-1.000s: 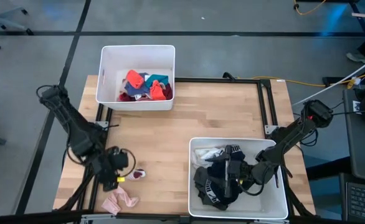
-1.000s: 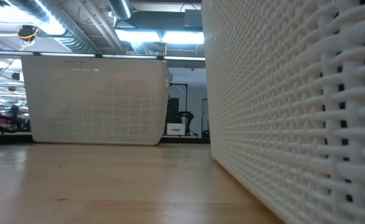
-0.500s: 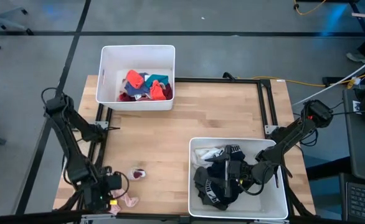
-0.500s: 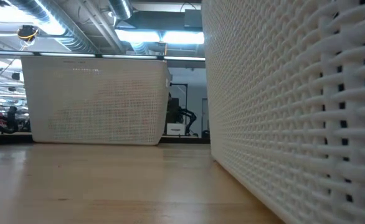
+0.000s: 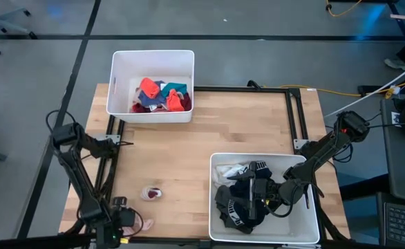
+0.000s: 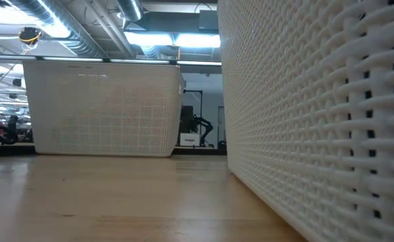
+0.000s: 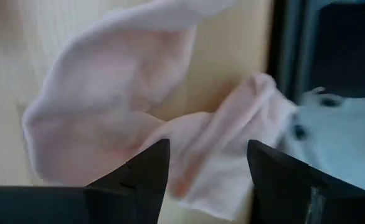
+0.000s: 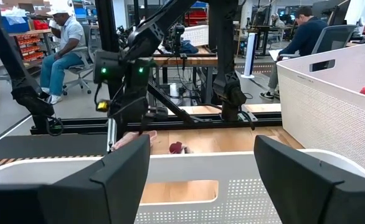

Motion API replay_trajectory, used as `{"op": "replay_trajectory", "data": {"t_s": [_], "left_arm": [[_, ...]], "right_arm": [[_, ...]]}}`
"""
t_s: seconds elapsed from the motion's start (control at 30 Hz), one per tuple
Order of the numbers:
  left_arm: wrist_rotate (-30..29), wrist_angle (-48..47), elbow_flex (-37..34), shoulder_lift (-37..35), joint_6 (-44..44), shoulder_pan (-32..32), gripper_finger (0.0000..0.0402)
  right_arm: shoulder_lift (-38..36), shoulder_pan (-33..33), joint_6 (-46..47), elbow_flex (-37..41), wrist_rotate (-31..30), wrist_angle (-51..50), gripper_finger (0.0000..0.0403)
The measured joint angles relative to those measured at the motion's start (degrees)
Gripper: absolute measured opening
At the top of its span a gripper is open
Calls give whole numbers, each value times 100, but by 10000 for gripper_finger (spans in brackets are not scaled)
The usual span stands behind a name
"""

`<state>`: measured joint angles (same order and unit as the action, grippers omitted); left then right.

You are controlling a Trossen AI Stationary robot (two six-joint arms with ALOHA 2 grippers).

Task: Sort clothes
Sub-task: Put the pink sock into the top white bin

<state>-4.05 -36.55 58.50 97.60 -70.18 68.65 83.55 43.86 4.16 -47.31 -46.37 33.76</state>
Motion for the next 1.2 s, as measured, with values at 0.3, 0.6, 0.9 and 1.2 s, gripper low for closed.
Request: {"op": "replay_trajectory", "data": {"t_s": [0.3,0.6,0.9,1.2], "left_arm": [[-291,-342,43,603,986,-32,205],[-752,-542,23,637,1430,-408,113],[-962,-892,-20,381,1484,-675,11],[-1342,-977,33,-751,1669,-987,6]], "right_arm": [[0,1,0,0,0,-46,288],[0,0,0,0,0,-83,288],[0,0,0,0,0,-90,288],[0,0,0,0,0,-95,288]]}}
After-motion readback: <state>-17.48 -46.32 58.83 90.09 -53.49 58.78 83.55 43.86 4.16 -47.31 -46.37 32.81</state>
